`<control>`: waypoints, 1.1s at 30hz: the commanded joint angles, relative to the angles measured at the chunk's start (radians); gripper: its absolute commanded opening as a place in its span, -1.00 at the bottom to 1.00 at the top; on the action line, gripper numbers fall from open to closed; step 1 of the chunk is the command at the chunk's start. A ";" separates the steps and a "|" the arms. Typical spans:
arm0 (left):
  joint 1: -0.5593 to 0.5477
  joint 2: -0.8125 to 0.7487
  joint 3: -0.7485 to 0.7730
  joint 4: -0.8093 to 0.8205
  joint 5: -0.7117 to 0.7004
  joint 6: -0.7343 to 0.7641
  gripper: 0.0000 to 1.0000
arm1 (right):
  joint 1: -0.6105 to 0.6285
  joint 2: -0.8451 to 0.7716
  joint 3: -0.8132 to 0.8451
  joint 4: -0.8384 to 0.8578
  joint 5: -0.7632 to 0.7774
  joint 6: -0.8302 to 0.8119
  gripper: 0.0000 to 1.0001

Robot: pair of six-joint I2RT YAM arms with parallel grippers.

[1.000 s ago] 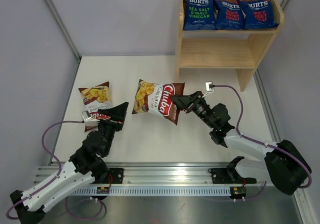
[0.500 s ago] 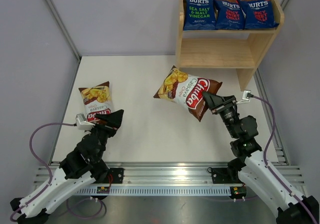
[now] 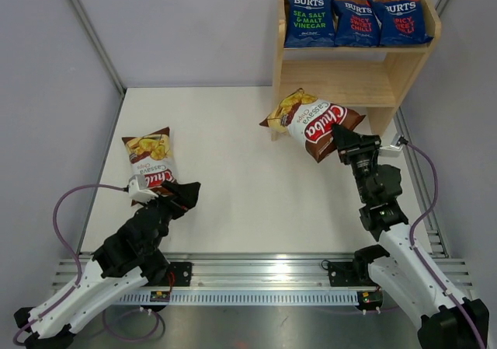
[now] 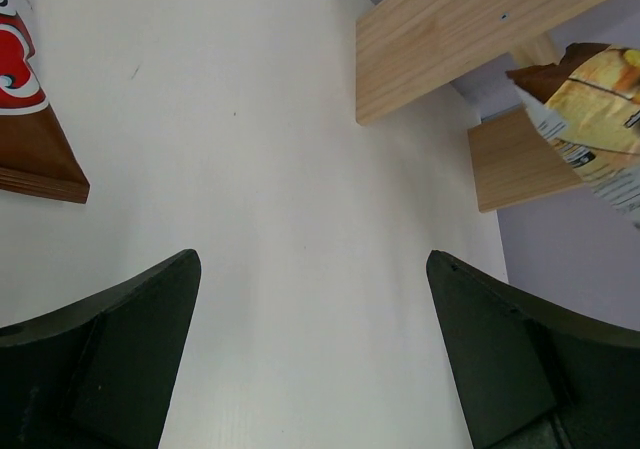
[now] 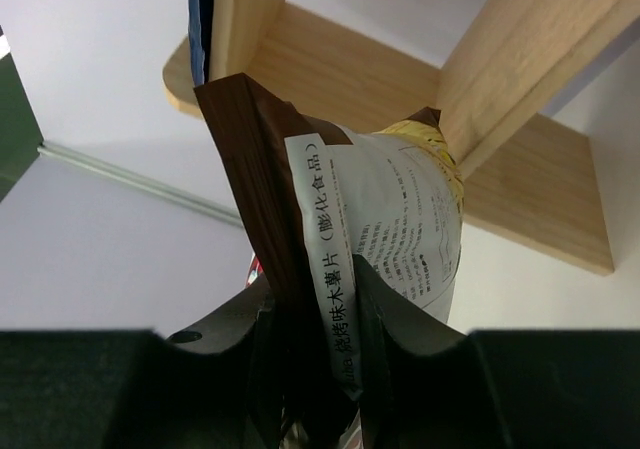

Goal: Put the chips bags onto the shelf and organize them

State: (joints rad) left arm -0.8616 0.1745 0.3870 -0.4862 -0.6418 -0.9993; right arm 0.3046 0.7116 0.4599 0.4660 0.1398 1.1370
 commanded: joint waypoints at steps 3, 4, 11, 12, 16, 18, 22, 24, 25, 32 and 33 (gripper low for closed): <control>-0.001 -0.018 0.018 -0.005 0.024 0.047 0.98 | -0.110 0.043 0.091 0.124 -0.008 0.099 -1.00; -0.001 -0.021 0.016 -0.008 0.027 0.048 0.98 | -0.158 0.060 0.094 0.138 -0.026 0.127 -1.00; -0.001 -0.015 0.009 -0.015 0.050 0.091 0.98 | -0.383 0.215 0.143 0.288 -0.210 0.260 -1.00; -0.001 -0.009 0.010 -0.017 0.053 0.096 0.98 | -0.398 0.238 0.151 0.313 -0.224 0.282 -1.00; -0.001 0.005 0.009 -0.014 0.067 0.111 0.98 | -0.472 0.344 0.204 0.379 -0.292 0.314 -1.00; -0.001 0.008 0.003 -0.012 0.065 0.111 0.98 | -0.504 0.388 0.244 0.391 -0.328 0.316 -1.00; -0.001 0.010 -0.008 -0.008 0.070 0.105 0.98 | -0.527 0.425 0.229 0.384 -0.246 0.302 -1.00; -0.001 0.002 -0.005 -0.012 0.073 0.110 0.98 | -0.530 0.443 0.212 0.382 -0.178 0.271 -1.00; -0.001 -0.003 -0.004 -0.017 0.071 0.114 0.98 | -0.533 0.450 0.215 0.381 -0.166 0.250 -1.00; -0.001 -0.009 0.006 -0.020 0.073 0.134 0.98 | -0.533 0.523 0.224 0.428 -0.017 0.173 -1.00; -0.001 -0.009 0.004 -0.014 0.073 0.134 0.98 | -0.533 0.544 0.224 0.439 -0.013 0.173 -1.00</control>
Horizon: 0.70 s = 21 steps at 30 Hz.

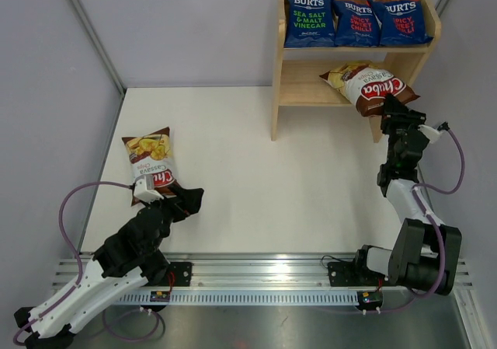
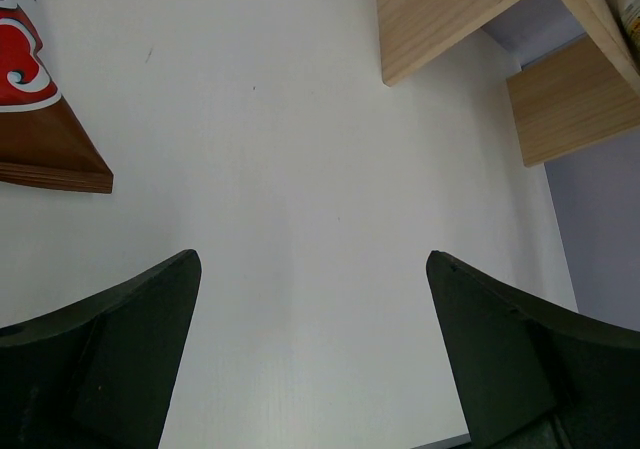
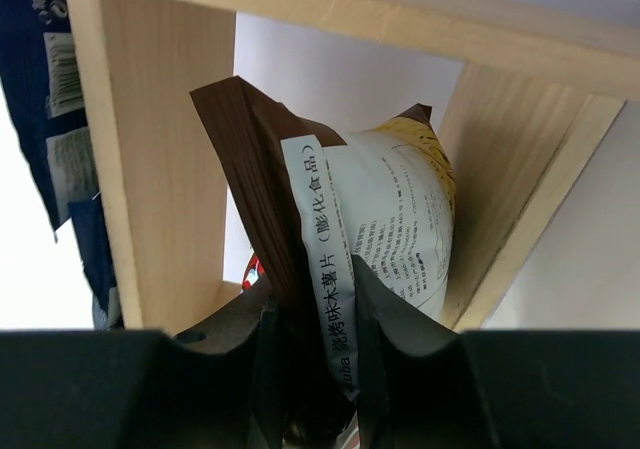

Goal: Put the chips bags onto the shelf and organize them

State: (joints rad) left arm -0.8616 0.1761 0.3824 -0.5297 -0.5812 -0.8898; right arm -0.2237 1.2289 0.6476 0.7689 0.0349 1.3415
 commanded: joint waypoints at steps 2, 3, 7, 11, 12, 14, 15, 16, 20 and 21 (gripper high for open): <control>-0.001 -0.010 -0.002 0.037 0.017 0.025 0.98 | -0.003 0.052 0.024 0.180 0.112 -0.031 -1.00; -0.001 -0.009 -0.007 0.048 0.018 0.025 0.98 | -0.002 0.084 0.018 0.213 0.121 -0.036 -1.00; -0.001 0.011 -0.020 0.073 0.029 0.028 0.98 | 0.000 0.178 0.020 0.334 0.152 -0.019 -1.00; -0.001 0.029 -0.026 0.092 0.035 0.026 0.98 | 0.018 0.239 0.052 0.325 0.201 -0.059 -1.00; -0.001 0.033 -0.027 0.097 0.040 0.028 0.98 | 0.032 0.250 0.055 0.319 0.221 -0.056 -1.00; -0.001 0.042 -0.024 0.102 0.044 0.026 0.98 | 0.037 0.277 0.073 0.310 0.246 -0.042 -0.99; -0.001 0.043 -0.020 0.102 0.047 0.025 0.98 | 0.038 0.308 0.079 0.305 0.252 -0.013 -0.99; -0.001 0.043 -0.017 0.102 0.047 0.025 0.98 | 0.047 0.322 0.084 0.309 0.270 0.001 -0.99; -0.001 0.039 -0.010 0.083 0.032 0.031 0.98 | 0.101 0.354 0.122 0.291 0.338 -0.045 -0.99; -0.001 0.036 -0.010 0.080 0.027 0.034 0.98 | 0.112 0.359 0.132 0.276 0.352 -0.054 -0.99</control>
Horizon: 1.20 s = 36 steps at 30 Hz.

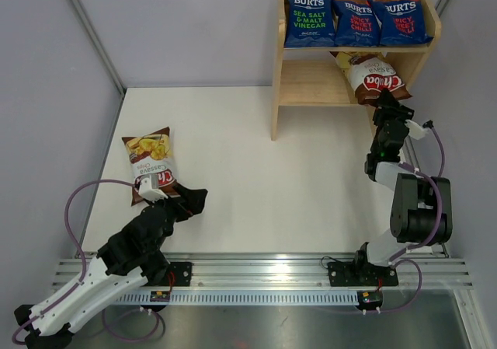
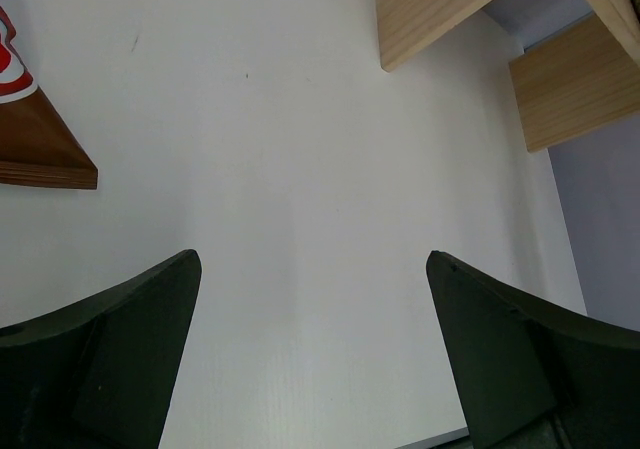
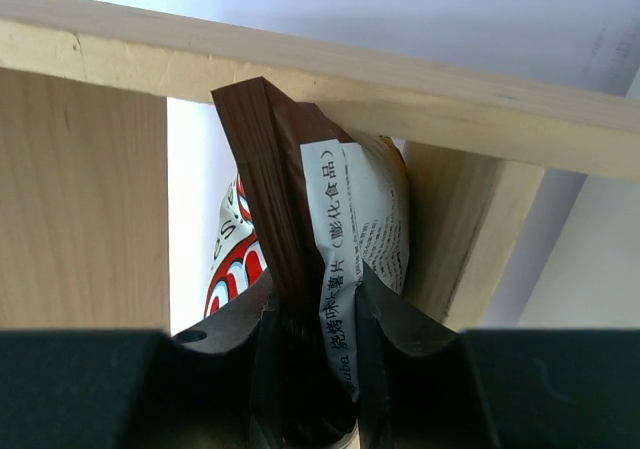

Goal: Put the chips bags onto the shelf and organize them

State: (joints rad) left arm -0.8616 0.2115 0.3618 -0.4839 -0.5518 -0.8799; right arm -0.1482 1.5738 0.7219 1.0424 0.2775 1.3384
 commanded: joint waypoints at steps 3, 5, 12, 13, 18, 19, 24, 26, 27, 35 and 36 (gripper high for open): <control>-0.001 -0.012 0.015 0.015 -0.008 0.027 0.98 | 0.061 0.040 0.085 -0.028 0.164 -0.045 -0.99; -0.001 -0.023 0.017 -0.002 -0.014 0.027 0.98 | 0.065 0.055 0.108 -0.045 0.193 -0.048 -0.99; -0.001 -0.086 0.005 -0.051 -0.026 0.018 0.98 | 0.067 0.066 0.155 -0.173 0.293 -0.091 -0.99; -0.001 -0.087 0.005 -0.053 -0.027 0.018 0.98 | 0.067 0.069 0.160 -0.179 0.305 -0.096 -0.99; -0.001 -0.072 0.012 -0.059 -0.011 0.021 0.98 | 0.067 0.058 0.156 -0.208 0.399 -0.104 -0.99; -0.001 -0.064 0.012 -0.061 -0.008 0.021 0.98 | 0.067 0.057 0.148 -0.206 0.408 -0.110 -0.99; -0.001 -0.049 -0.004 -0.050 0.012 0.022 0.98 | 0.067 0.071 0.155 -0.179 0.410 -0.139 -0.98; -0.001 -0.046 -0.012 -0.042 0.016 0.021 0.98 | 0.079 0.084 0.151 -0.162 0.420 -0.137 -0.95; -0.001 -0.046 -0.014 -0.039 0.016 0.019 0.98 | 0.081 0.089 0.143 -0.156 0.428 -0.136 -0.95; -0.001 0.003 -0.001 -0.025 0.041 0.073 0.98 | 0.090 0.092 0.125 -0.156 0.413 -0.107 -0.51; -0.001 0.029 0.006 -0.027 0.044 0.076 0.98 | 0.090 0.088 0.117 -0.154 0.405 -0.102 -0.40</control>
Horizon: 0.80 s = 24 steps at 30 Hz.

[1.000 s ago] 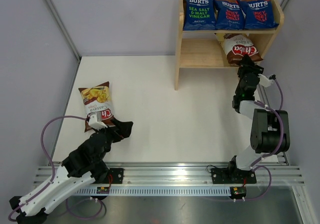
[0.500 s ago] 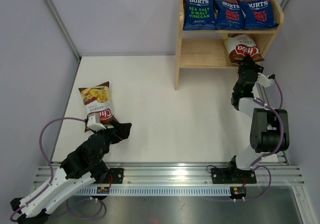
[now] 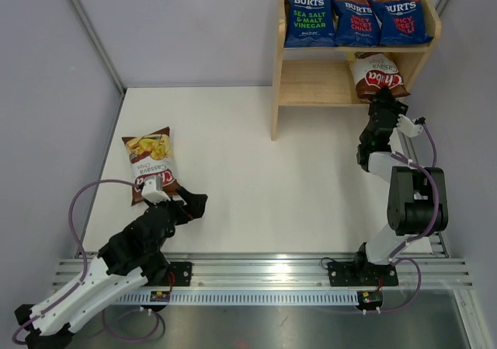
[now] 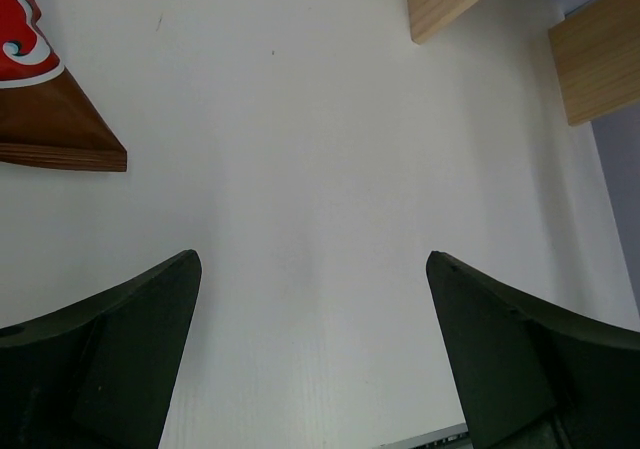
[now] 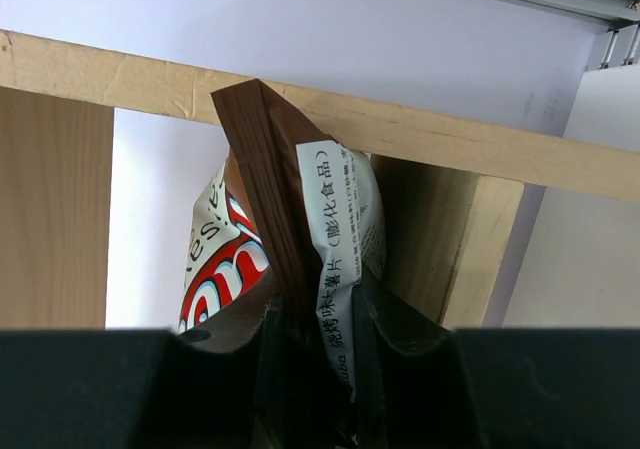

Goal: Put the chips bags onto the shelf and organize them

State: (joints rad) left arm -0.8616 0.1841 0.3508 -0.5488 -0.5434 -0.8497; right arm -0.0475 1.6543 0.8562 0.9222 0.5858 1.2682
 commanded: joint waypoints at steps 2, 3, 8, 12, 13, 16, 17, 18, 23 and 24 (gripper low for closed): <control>-0.001 0.144 0.048 0.036 0.049 0.057 0.98 | -0.011 -0.013 -0.028 -0.036 0.094 -0.020 0.20; -0.001 0.169 0.056 0.036 0.054 0.058 0.98 | -0.011 -0.022 -0.039 -0.037 0.094 -0.018 0.38; 0.010 0.238 0.088 0.047 0.079 0.072 0.98 | -0.014 -0.112 -0.068 -0.089 0.098 -0.036 0.54; 0.024 0.248 0.125 0.004 0.065 0.078 0.98 | -0.023 -0.169 -0.109 -0.124 0.082 -0.017 0.84; 0.032 0.259 0.151 -0.009 0.051 0.080 0.98 | -0.029 -0.192 -0.115 -0.146 0.065 -0.010 0.99; 0.070 0.287 0.195 -0.062 0.051 0.096 0.98 | -0.041 -0.237 -0.129 -0.184 0.037 -0.001 0.99; 0.085 0.305 0.209 -0.071 0.066 0.100 0.98 | -0.046 -0.249 -0.134 -0.219 0.020 -0.003 0.99; 0.129 0.311 0.235 -0.082 0.080 0.106 0.98 | -0.051 -0.264 -0.137 -0.241 0.007 0.000 0.99; 0.318 0.377 0.318 -0.073 0.239 0.170 0.98 | -0.071 -0.416 -0.148 -0.442 -0.088 -0.042 0.99; 0.387 0.408 0.348 -0.069 0.261 0.182 0.98 | -0.075 -0.469 -0.144 -0.479 -0.108 -0.071 0.99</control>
State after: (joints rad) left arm -0.5831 0.5430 0.6113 -0.6327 -0.3954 -0.7334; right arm -0.1101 1.3037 0.7040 0.5762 0.5419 1.2610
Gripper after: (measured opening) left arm 0.988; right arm 0.993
